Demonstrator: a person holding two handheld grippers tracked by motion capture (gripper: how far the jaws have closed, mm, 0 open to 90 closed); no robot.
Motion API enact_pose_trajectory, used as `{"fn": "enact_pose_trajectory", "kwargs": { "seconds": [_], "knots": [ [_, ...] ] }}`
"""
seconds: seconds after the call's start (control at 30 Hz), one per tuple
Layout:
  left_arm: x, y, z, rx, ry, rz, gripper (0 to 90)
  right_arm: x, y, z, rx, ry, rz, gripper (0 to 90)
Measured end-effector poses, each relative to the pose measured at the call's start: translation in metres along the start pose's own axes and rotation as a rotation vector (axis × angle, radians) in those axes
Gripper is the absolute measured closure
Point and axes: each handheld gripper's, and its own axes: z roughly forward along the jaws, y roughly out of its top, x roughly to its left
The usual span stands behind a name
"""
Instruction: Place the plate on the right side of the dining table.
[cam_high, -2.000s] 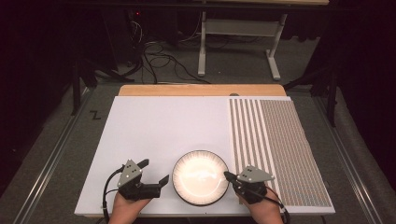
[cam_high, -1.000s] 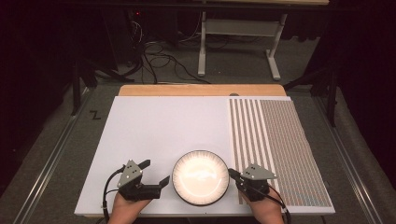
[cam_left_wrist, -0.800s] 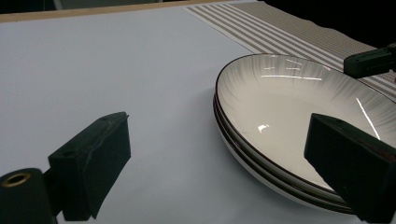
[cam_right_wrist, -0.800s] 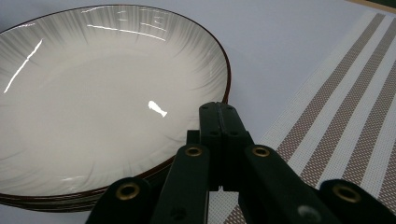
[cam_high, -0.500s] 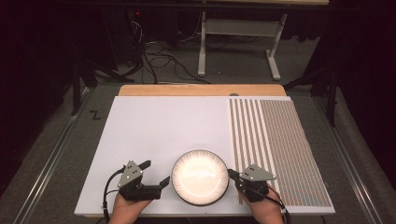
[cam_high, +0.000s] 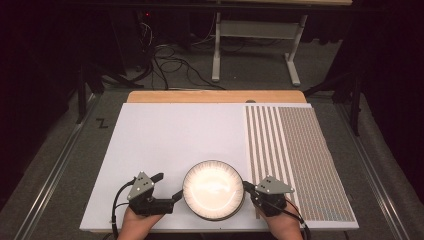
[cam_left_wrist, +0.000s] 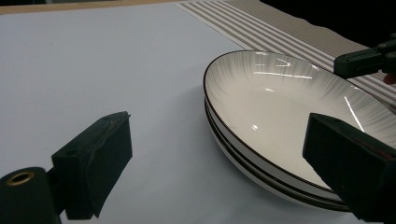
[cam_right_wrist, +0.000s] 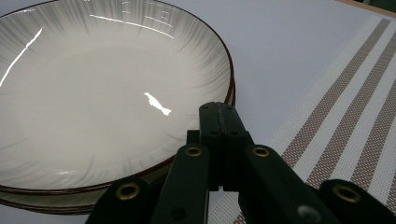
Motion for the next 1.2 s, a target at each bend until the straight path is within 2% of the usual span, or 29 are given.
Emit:
{"fn": "enact_pose_trajectory", "kwargs": {
  "seconds": [0.1,0.37,0.53,0.8,1.07,1.2],
  "knots": [
    [0.0,-0.001,0.001,-0.001,-0.011,-0.017,9.9,0.0,0.0,0.0,0.0,0.001,0.002,90.0],
    [0.0,-0.001,0.001,-0.001,-0.019,-0.026,11.0,0.004,0.0,0.002,0.002,0.015,-0.013,90.0],
    [0.0,-0.001,0.0,-0.002,-0.022,-0.031,12.4,0.01,0.002,0.006,0.017,0.024,-0.04,90.0],
    [0.001,-0.001,0.001,0.006,-0.035,-0.052,14.7,0.011,0.002,0.007,0.018,0.028,-0.031,90.0],
    [0.003,-0.003,0.002,0.023,-0.051,-0.09,16.0,0.011,0.003,0.009,0.029,0.037,-0.044,90.0],
    [0.005,-0.004,0.003,0.037,-0.079,-0.122,17.1,0.013,0.004,0.01,0.034,0.039,-0.047,90.0]
  ]
}}
